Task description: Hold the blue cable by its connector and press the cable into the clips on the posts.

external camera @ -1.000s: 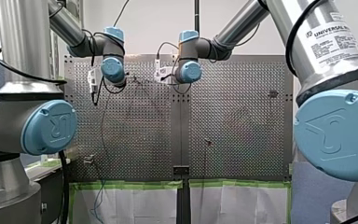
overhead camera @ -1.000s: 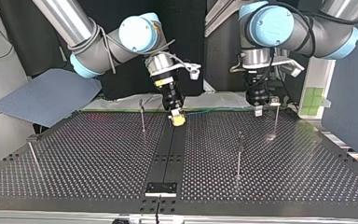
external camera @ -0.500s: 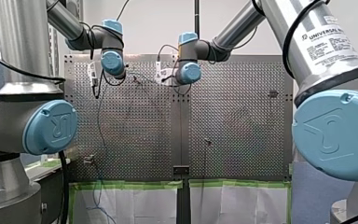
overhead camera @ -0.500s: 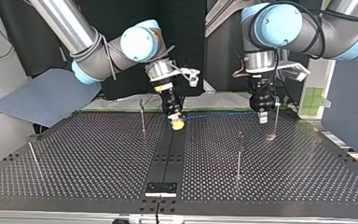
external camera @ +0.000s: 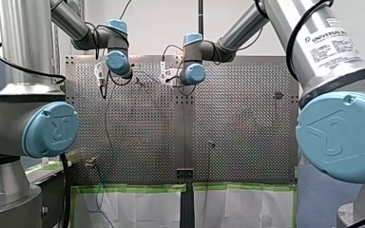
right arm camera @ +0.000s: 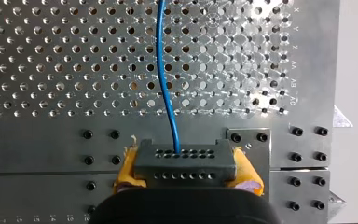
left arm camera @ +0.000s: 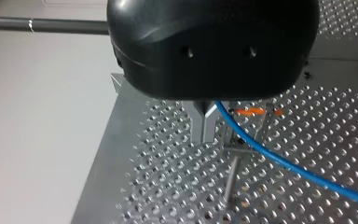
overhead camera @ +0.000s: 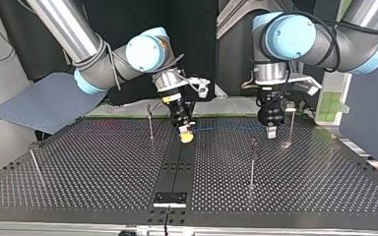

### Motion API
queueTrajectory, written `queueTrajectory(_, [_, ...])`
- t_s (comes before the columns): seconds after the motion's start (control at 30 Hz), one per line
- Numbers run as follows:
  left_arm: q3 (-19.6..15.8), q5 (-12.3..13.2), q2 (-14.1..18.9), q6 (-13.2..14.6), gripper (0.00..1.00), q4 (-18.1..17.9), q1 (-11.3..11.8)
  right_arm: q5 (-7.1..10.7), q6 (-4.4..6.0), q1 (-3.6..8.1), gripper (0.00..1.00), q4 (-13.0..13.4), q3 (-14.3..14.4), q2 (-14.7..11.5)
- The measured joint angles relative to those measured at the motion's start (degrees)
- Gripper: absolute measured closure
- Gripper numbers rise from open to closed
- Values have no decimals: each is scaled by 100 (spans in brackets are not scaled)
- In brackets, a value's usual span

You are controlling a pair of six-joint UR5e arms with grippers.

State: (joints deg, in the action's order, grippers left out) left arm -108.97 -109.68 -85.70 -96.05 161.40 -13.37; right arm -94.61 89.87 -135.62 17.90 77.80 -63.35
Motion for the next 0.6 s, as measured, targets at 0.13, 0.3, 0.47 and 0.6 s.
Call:
queueTrajectory(0.13, [52,-107,-150,62,100,32,-11,10,26,9,100,-37,-127,104])
queueTrajectory(0.3, [60,-121,-275,106,100,-17,-3,19,58,12,100,-58,-259,212])
queueTrajectory(0.47, [85,-95,-396,99,100,-59,16,20,66,11,100,-121,-406,306])
queueTrajectory(0.6, [90,-87,-435,58,100,-106,27,25,67,-6,100,-145,-492,329])
